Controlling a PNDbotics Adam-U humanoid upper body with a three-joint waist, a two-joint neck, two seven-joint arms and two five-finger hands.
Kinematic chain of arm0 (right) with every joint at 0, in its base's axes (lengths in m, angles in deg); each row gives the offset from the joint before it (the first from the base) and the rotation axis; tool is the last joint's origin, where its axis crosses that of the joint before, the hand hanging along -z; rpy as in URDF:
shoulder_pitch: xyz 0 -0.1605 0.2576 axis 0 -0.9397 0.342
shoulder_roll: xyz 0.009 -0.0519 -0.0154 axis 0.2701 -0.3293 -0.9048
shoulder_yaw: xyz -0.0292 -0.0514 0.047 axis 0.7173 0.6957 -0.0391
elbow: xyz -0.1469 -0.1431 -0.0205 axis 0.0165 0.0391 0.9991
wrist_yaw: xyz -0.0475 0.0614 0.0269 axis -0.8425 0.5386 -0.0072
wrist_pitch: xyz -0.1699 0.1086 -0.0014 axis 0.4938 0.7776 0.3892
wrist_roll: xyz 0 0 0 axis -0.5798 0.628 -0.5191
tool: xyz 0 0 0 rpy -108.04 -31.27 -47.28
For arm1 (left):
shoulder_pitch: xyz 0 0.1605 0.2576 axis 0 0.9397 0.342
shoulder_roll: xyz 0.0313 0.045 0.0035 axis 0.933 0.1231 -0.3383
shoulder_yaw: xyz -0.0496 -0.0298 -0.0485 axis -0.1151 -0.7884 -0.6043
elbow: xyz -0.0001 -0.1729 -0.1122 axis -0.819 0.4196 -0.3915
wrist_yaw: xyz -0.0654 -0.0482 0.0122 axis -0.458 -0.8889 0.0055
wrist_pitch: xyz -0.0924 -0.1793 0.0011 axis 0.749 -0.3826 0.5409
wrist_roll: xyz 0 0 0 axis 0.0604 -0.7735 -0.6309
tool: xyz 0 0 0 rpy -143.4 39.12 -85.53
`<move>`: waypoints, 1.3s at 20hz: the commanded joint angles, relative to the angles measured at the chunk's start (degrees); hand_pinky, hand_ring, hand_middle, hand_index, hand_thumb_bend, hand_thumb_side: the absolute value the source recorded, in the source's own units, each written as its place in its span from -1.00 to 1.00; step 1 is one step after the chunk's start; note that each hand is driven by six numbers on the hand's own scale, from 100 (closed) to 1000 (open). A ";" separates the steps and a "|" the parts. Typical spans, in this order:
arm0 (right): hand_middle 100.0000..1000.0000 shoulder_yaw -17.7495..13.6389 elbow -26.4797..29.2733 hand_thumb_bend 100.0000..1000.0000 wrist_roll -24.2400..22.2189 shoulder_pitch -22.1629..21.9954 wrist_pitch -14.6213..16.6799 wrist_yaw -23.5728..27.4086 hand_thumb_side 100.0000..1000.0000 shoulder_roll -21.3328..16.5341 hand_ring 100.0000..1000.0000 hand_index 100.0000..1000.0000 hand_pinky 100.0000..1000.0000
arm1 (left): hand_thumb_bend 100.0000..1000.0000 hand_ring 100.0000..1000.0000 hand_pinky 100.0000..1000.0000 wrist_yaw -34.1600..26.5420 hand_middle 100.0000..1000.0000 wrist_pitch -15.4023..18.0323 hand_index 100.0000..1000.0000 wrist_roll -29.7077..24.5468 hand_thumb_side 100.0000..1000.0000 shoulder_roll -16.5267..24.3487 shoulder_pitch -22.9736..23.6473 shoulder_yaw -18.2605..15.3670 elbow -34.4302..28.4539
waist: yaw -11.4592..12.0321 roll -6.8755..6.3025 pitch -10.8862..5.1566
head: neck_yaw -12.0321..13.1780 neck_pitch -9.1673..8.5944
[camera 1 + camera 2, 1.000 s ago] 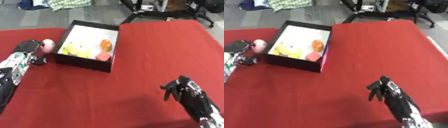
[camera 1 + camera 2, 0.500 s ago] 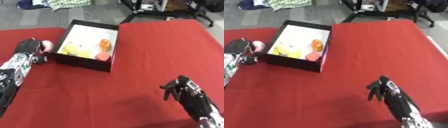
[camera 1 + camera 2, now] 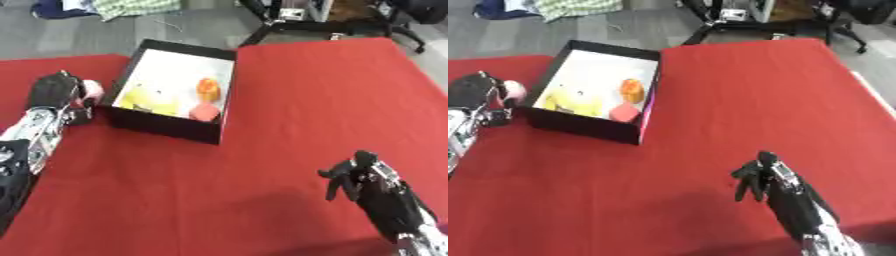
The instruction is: Pick up objects on the table and place them in the box.
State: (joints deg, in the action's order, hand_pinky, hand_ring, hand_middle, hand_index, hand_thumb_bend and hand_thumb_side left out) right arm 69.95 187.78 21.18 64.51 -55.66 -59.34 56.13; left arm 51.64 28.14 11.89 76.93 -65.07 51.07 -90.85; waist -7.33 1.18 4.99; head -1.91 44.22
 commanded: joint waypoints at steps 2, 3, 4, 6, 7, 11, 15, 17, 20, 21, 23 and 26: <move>-0.78 -0.24 0.73 -1.00 0.13 0.33 0.11 -0.02 1.00 -0.14 -0.29 0.04 0.73 | -1.00 -0.39 0.26 -1.35 -0.70 0.15 -0.17 1.01 -0.81 1.74 -1.52 0.17 -3.15 | -0.13 0.65 0.19 | -0.31 -0.10; -0.78 -0.28 0.71 -1.00 0.17 0.31 0.13 -0.02 1.00 -0.16 -0.29 0.04 0.73 | -1.00 -0.40 0.26 -2.14 -0.71 0.15 -0.18 0.96 -0.80 2.14 -1.74 0.28 -4.20 | -0.14 0.63 0.16 | -0.32 -0.10; -0.78 -0.31 0.69 -1.00 0.19 0.27 0.14 -0.04 1.00 -0.19 -0.29 0.04 0.73 | -1.00 -0.40 0.26 -3.10 -0.71 0.17 -0.18 0.85 -0.79 2.80 -2.25 0.44 -5.71 | -0.13 0.59 0.11 | -0.31 -0.10; -0.78 -0.33 0.69 -1.00 0.19 0.21 0.19 -0.05 1.00 -0.27 -0.29 0.04 0.73 | -1.00 -0.41 0.26 -5.33 -0.72 -0.12 -0.18 0.39 -0.78 4.54 -3.44 0.73 -9.57 | -0.10 0.51 0.01 | -0.36 -0.10; -0.78 -0.35 0.68 -1.00 0.20 0.18 0.22 -0.05 1.00 -0.31 -0.29 0.04 0.73 | -1.00 -0.41 0.26 -6.54 -0.72 -0.44 -0.18 0.01 -0.77 5.43 -3.99 0.84 -11.60 | -0.08 0.47 -0.04 | -0.41 -0.10; -0.78 -0.41 0.65 -1.00 0.27 -0.01 0.30 0.00 1.00 -0.52 -0.29 0.04 0.73 | -1.00 -0.41 0.26 -11.53 -0.72 -1.40 -0.19 -1.87 -0.77 8.62 -6.00 1.68 -20.61 | 0.10 0.28 -0.39 | -0.50 -0.10; -0.78 -0.30 0.66 -1.00 0.13 -0.17 0.43 0.11 1.00 -0.78 -0.29 0.04 0.73 | -1.00 -0.38 0.29 -13.97 -0.70 0.34 -0.18 -6.29 -0.90 9.77 -6.58 5.30 -30.23 | 0.18 0.16 -0.72 | -0.31 -0.10; -0.78 -0.28 0.68 -1.00 0.06 -0.16 0.53 0.23 1.00 -0.86 -0.29 0.04 0.73 | -1.00 -0.35 0.29 -13.77 -0.60 1.82 -0.17 -9.56 -0.93 9.43 -6.61 7.62 -33.82 | 0.06 0.17 -0.79 | -0.20 -0.10; -0.78 -0.26 0.69 -1.00 0.01 0.00 0.60 0.37 1.00 -0.87 -0.29 0.04 0.73 | -1.00 -0.30 0.33 -11.51 -0.54 4.97 -0.13 -15.06 -0.93 7.94 -6.36 11.62 -36.70 | -0.28 0.16 -0.71 | -0.05 -0.10; -0.78 -0.27 0.69 -1.00 0.01 0.07 0.60 0.41 1.00 -0.85 -0.29 0.04 0.73 | -1.00 -0.28 0.34 -10.57 -0.52 5.98 -0.10 -16.82 -0.92 7.42 -6.17 12.63 -36.92 | -0.36 0.16 -0.65 | -0.09 -0.10; -0.78 -0.31 0.66 -1.00 0.04 0.23 0.53 0.41 1.00 -0.79 -0.29 0.04 0.73 | -1.00 -0.23 0.36 -9.07 -0.45 7.88 -0.04 -20.05 -0.89 6.30 -5.66 14.27 -36.40 | -0.53 0.13 -0.47 | -0.19 -0.10; -0.78 -0.29 0.71 -1.00 0.03 0.47 0.47 0.45 1.00 -0.72 -0.29 0.04 0.74 | -0.78 0.06 0.47 -7.35 0.04 9.94 0.41 -24.49 -0.79 5.18 -4.72 15.92 -34.54 | -0.72 0.05 -0.26 | -0.27 -0.10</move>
State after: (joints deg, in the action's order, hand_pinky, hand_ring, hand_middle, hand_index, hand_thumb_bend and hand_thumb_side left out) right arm 69.75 187.78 21.27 64.67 -55.26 -59.22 56.05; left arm 43.35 37.26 -10.80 81.82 -68.92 66.77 -125.37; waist -7.99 1.18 4.98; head -2.12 44.22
